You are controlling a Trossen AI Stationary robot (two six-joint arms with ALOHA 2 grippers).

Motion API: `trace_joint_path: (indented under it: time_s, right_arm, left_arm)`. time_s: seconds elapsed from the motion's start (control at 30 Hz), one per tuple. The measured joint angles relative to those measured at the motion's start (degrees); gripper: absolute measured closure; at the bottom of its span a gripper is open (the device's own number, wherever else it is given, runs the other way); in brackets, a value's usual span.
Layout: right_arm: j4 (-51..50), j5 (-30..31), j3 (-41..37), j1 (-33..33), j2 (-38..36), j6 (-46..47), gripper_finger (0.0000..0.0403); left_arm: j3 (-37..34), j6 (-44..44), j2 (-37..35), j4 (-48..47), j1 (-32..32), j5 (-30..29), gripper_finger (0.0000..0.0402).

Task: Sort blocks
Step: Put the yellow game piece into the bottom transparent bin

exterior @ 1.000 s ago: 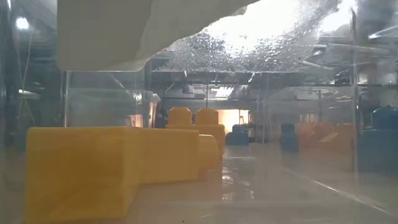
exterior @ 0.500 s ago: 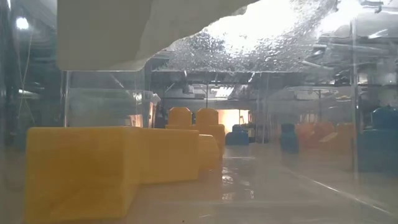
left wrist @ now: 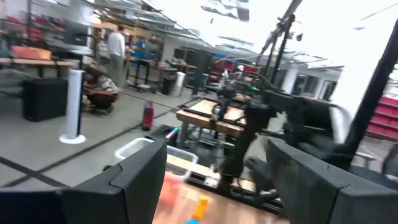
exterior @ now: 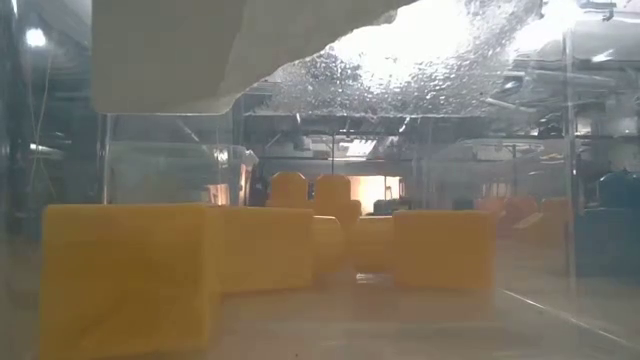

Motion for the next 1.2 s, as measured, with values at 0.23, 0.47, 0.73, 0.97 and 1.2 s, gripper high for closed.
trace_joint_path:
  time_s: [0.23,0.47,0.73,0.97,1.2]
  right_arm:
    - [8.5,-7.8,-27.5,-8.7,-12.7,-8.8,0.0145]
    - [14.5,-5.5,-50.5,-22.3,-23.7,-14.3,0.0147]
    - [23.1,1.2,-59.9,-29.7,-25.1,-38.8,0.0147]
    - [22.8,6.0,-61.4,-31.1,-25.0,-49.7,0.0147]
    - [24.8,3.6,-61.8,-31.3,-25.1,-51.6,0.0147]
  left_arm:
    - [0.0,-1.0,1.1,-0.3,0.0,0.9,0.0140]
    - [0.0,1.1,1.4,0.0,0.0,-1.6,0.0140]
    - [0.0,-0.4,1.6,0.1,0.0,-10.2,0.0140]
    - [0.0,-5.6,2.8,0.1,0.0,-13.4,0.0140]
    - [0.0,-6.4,4.1,0.7,0.0,-14.4,0.0140]
